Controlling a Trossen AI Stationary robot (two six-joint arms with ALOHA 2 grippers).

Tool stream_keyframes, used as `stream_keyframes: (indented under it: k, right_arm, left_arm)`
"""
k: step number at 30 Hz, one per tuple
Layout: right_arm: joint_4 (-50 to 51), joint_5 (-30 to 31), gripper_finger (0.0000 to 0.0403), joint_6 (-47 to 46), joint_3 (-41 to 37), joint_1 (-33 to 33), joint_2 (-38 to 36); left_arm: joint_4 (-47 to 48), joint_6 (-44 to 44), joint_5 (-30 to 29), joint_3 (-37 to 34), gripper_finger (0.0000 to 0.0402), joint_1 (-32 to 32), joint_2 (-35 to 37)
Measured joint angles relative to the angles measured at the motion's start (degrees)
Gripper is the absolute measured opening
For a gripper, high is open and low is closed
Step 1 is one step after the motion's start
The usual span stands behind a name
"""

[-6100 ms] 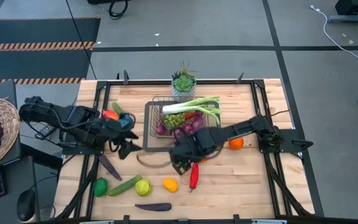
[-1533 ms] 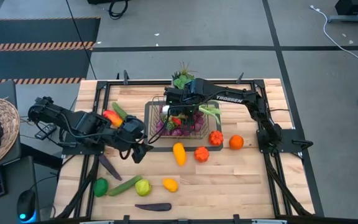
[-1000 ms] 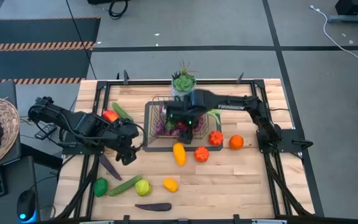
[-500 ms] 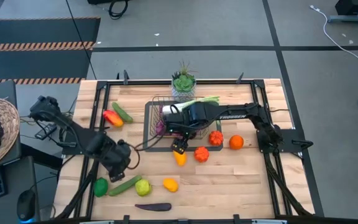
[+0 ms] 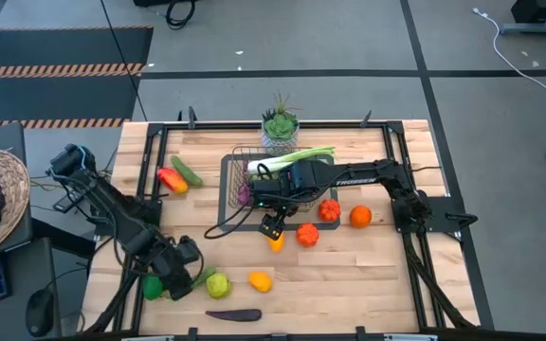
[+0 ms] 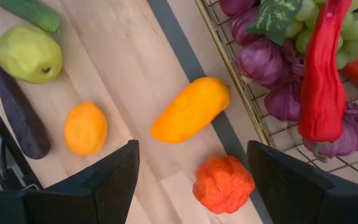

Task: Build produce basket
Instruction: Put the bottom cucumber into the wire basket

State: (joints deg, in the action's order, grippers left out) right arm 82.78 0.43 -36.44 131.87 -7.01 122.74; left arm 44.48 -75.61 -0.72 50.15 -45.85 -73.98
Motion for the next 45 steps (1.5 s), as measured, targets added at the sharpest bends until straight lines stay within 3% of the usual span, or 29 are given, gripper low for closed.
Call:
stream_keyframes:
  k: [5, 21, 27, 37, 45]
  right_arm:
    - [-0.04, 0.02, 0.0299, 0.5, 0.0, 0.07, 0.0]
    - [0.01, -0.02, 0.0299, 4.34, 0.0, 0.07, 0.0]
    - [0.01, -0.04, 0.0299, 5.17, 0.0, 0.07, 0.0]
    - [0.06, -0.04, 0.0299, 6.38, 0.0, 0.07, 0.0]
    - [5.05, -0.07, 0.0299, 6.68, 0.0, 0.89, 0.0]
  left_arm:
    - [-0.21, -1.34, -2.25, 0.0, 0.0293, -1.41, -4.28]
    - [-4.56, -3.19, 0.4, 0.01, 0.0293, -2.28, -18.15]
    - [-7.67, -3.42, 0.94, 0.24, 0.0267, -1.87, -21.66]
    - [-6.31, -4.19, 1.45, 0.08, 0.0141, 0.84, -19.77]
    - [-5.65, -4.07, 3.07, 0.09, 0.0146, 4.16, -13.84]
